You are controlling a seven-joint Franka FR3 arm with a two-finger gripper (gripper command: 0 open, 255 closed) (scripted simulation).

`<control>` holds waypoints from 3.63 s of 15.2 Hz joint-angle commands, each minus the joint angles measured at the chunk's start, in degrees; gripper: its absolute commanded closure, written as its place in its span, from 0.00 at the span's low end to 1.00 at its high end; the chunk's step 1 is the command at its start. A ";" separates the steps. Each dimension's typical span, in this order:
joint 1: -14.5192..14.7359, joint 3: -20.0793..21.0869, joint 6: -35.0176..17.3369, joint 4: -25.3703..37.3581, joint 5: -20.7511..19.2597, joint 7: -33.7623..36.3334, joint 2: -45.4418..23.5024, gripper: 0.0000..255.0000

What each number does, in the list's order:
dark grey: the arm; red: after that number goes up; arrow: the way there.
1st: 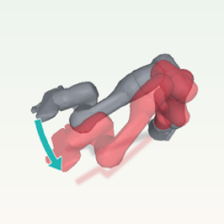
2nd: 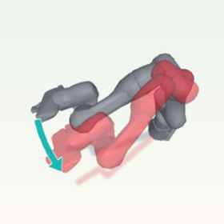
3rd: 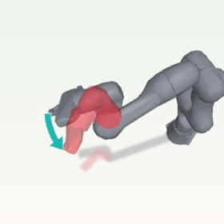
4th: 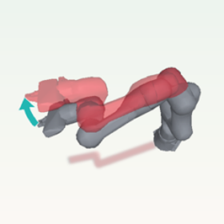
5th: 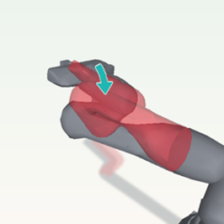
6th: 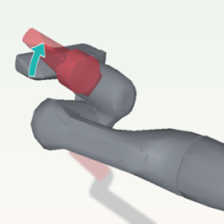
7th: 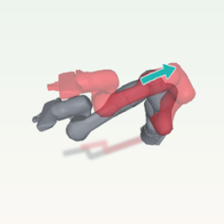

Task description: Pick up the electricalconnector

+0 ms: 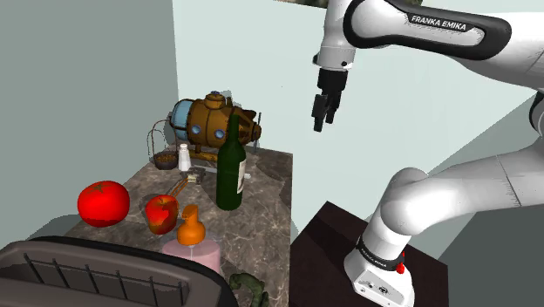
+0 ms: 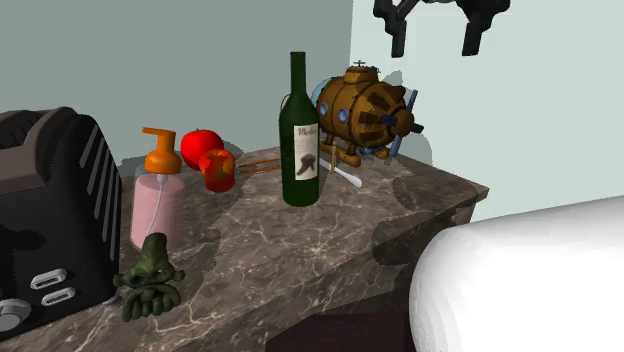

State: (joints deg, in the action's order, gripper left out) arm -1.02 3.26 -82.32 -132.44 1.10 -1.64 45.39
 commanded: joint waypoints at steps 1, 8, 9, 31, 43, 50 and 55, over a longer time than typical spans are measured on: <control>0.00 0.00 0.00 0.00 0.00 0.00 0.00 0.00; -1.05 9.21 -8.94 -2.42 6.83 16.59 -5.77 0.00; -1.24 10.51 -10.32 -2.40 7.60 18.91 -7.02 0.00; -5.76 30.15 -35.07 20.04 -3.35 73.70 -53.85 0.00; 2.81 23.38 -34.93 43.91 -14.17 93.25 -78.64 0.00; 3.15 22.67 -38.72 42.26 -15.28 93.78 -80.93 0.00; 2.88 22.70 -38.52 42.20 -15.17 93.51 -80.69 1.00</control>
State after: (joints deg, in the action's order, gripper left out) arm 1.92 26.07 -120.94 -90.31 -14.03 91.88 -35.19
